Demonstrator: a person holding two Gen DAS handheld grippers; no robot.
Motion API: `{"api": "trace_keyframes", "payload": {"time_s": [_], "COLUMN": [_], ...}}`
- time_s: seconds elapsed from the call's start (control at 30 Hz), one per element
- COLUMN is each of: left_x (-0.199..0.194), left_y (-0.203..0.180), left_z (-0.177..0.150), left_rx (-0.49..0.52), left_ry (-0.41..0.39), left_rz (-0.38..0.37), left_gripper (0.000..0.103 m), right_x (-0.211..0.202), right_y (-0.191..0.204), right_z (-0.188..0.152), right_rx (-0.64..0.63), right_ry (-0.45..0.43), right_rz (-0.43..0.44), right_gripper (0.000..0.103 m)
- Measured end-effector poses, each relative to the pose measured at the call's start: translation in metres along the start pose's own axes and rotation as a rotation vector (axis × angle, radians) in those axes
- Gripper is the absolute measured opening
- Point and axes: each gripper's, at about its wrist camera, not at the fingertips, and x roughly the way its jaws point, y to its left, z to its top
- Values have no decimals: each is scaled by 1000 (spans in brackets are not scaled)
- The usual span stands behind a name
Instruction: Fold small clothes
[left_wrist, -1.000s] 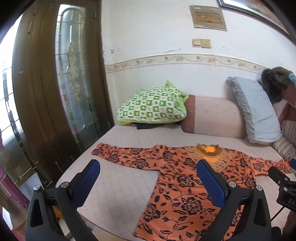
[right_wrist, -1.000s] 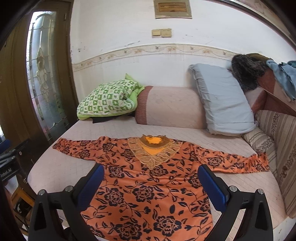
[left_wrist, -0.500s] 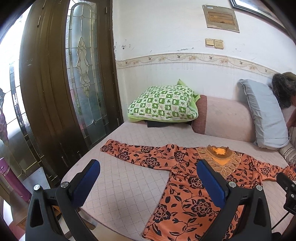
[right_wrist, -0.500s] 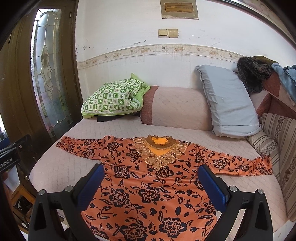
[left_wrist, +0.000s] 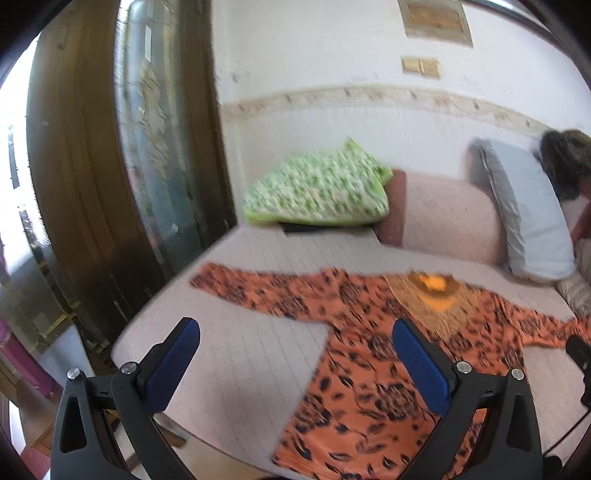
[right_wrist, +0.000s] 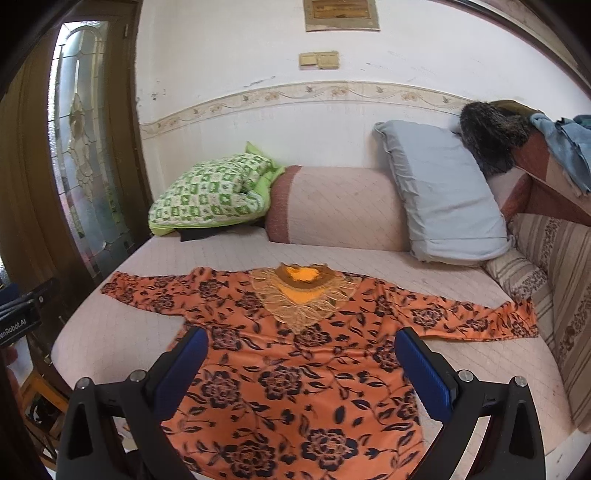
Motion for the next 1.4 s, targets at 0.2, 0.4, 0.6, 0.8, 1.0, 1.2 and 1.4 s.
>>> {"api": "trace_keyframes", "payload": {"time_s": [0.2,0.4,0.6,0.8,1.0,1.2,1.4], "left_x": [55,83,94,188,209,225,237], "left_y": [-53,-124,-153,-184,-186,-188,-193], "left_z": [-46,-53,-3,-18,-25,-31,-32], "left_rx": [56,139,96,116,33,-14,30], "left_ry": [280,400,43,241,96,132,145], "left_rz": [-114,-198,-225,-271,-277,-370,-356], "left_gripper": [103,103,103,103,103,103,103], "right_x": [20,46,69,87,129,180,220], "right_y": [-79,-192,-286,-378,-461,-519,-549], "right_z": [-23,-52,-75,-88,-106,-117,-116], "right_rx": [139,313,461,705,983,1193,1237], "right_ry": [70,150,170,93,87,79,115], "right_rz": [-78,-232,-316,-189,-159,-214,-297], "right_gripper": [102,102,102,98,76,71,62]}}
